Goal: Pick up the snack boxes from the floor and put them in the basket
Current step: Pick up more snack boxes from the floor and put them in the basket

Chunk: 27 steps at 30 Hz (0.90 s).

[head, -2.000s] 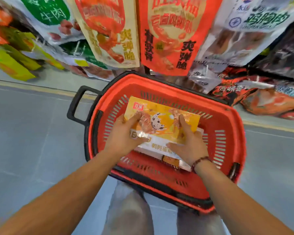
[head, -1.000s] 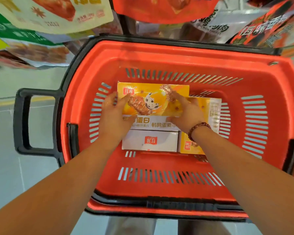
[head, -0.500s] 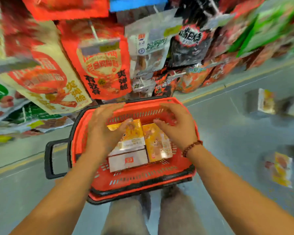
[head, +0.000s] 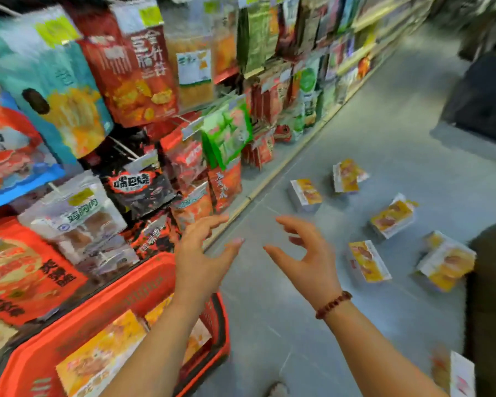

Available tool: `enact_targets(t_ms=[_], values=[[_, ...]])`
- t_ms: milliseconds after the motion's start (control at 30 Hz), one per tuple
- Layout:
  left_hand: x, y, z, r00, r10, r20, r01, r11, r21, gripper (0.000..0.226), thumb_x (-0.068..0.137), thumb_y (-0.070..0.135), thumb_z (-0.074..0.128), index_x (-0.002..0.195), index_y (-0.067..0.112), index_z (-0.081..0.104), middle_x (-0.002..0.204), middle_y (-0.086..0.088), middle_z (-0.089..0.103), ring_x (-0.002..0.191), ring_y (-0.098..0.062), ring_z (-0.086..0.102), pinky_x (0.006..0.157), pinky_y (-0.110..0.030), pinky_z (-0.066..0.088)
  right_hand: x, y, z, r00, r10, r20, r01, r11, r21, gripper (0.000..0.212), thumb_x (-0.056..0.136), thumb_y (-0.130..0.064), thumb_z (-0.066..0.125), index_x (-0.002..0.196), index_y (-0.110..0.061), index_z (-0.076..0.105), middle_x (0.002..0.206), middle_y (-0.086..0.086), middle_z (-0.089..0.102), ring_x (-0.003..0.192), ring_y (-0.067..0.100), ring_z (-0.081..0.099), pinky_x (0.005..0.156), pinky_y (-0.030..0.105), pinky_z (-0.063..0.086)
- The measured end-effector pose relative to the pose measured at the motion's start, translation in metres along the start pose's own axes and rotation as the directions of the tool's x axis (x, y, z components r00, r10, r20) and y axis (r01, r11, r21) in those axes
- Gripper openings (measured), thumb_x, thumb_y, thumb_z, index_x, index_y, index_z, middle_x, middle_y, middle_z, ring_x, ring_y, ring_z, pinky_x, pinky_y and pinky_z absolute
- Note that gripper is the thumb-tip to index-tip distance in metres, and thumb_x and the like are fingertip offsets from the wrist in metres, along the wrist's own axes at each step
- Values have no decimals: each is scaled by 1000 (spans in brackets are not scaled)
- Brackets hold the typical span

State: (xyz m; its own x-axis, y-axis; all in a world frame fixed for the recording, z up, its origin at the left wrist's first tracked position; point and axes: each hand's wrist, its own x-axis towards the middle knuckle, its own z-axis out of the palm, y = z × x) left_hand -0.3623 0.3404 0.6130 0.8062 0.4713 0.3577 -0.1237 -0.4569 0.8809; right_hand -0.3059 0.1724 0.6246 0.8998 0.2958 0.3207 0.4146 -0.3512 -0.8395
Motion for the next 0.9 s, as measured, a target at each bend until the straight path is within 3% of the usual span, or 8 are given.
enact_targets(t_ms=[100,233,367,533,733,900], values=[[10,26,58,999,22,25,-21,999,-46,36,67,46,67,101,36,63,104,18,61,100,0,58,87,-22,46,3,28,-66,994,44,-98,-46,999,-11,49,70,-19,80,105,-42,55,102,-20,56,96,2,56,81,19,48],[23,52,121,990,93,102,-85,993,-85,40,66,46,68,103,30,65,102,14,63,96,-3,59,86,-23,47,13,61,-129,969,97,-227,-104,994,-19,48,70,-17,81,103,-41,56,102,-7,62,94,1,57,77,11,46],[43,71,166,968,161,193,-148,986,-81,37,66,41,71,101,42,59,99,20,62,93,3,56,82,-11,44,23,83,-166,930,153,-335,-155,988,20,47,71,-15,80,105,-38,58,103,-17,59,94,1,58,78,11,46],[90,62,201,961,152,232,-131,986,-104,37,67,42,71,102,41,61,101,25,59,92,-1,58,79,-13,44,52,121,-184,907,214,-362,-218,975,31,42,72,-16,79,110,-24,61,102,-16,57,95,4,58,78,13,47],[178,24,257,966,117,230,-102,992,-79,40,71,22,80,107,29,64,102,6,62,93,0,57,81,-12,45,141,170,-181,916,229,-330,-246,969,-8,43,73,-18,78,108,-34,59,103,-13,60,97,-1,57,78,9,45],[270,-12,304,953,81,292,-64,996,-69,42,72,19,79,108,33,62,105,7,62,99,1,57,86,-16,46,231,213,-173,895,327,-302,-335,942,27,45,74,-17,78,107,-38,56,103,-20,55,99,-1,57,81,15,47]])
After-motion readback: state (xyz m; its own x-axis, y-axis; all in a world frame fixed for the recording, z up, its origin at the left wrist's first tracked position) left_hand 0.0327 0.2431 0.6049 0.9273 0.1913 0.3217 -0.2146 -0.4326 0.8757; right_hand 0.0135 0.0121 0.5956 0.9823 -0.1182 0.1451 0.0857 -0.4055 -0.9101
